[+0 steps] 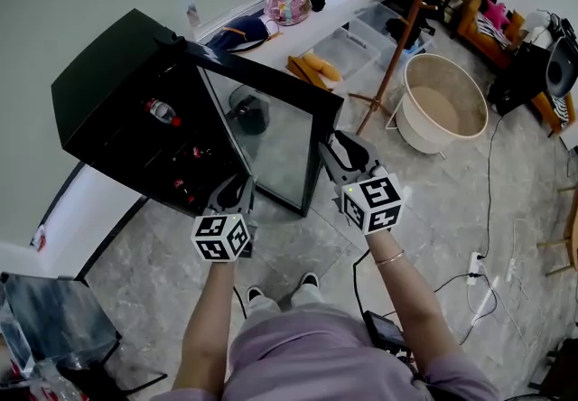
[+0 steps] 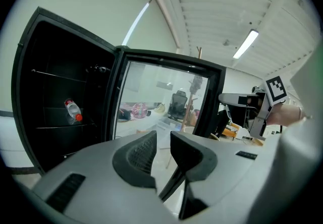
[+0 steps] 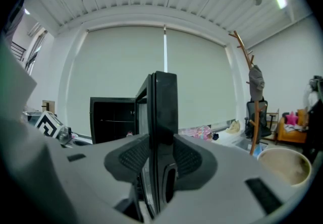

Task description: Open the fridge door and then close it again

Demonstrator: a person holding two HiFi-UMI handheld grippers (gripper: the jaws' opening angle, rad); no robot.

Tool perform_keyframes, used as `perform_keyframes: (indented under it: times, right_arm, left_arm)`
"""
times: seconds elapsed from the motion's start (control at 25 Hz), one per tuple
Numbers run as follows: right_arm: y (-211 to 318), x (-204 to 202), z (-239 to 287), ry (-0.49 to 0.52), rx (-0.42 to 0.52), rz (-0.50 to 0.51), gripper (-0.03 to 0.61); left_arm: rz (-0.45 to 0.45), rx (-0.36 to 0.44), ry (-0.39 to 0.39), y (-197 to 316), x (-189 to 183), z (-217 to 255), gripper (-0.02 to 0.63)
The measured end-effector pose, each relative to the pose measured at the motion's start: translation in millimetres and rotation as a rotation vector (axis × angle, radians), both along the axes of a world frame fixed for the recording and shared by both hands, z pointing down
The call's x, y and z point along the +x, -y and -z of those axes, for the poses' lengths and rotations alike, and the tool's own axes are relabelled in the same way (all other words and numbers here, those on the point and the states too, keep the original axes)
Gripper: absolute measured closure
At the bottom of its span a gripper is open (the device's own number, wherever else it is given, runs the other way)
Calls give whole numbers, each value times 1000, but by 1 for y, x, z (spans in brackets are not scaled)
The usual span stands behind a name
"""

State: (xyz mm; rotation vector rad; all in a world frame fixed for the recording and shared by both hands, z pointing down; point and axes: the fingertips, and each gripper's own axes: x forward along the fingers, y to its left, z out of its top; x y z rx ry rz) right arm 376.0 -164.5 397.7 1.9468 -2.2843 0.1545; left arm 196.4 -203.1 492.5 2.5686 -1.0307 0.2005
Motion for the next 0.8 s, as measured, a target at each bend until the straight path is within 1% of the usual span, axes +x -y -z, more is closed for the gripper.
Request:
perform_keyframes:
  times: [0.36, 0.48, 0.8]
  right_arm:
    - [23, 31, -8, 0, -18, -17, 434]
    - [28, 38, -13, 8, -32, -34, 434]
    - [35, 46, -22, -10, -69, -59, 419]
  left_arm:
    - [28, -1, 12, 14, 3, 0, 529]
    - [30, -4, 21, 17, 4, -3, 531]
    - [41, -4, 21, 22, 2, -3, 532]
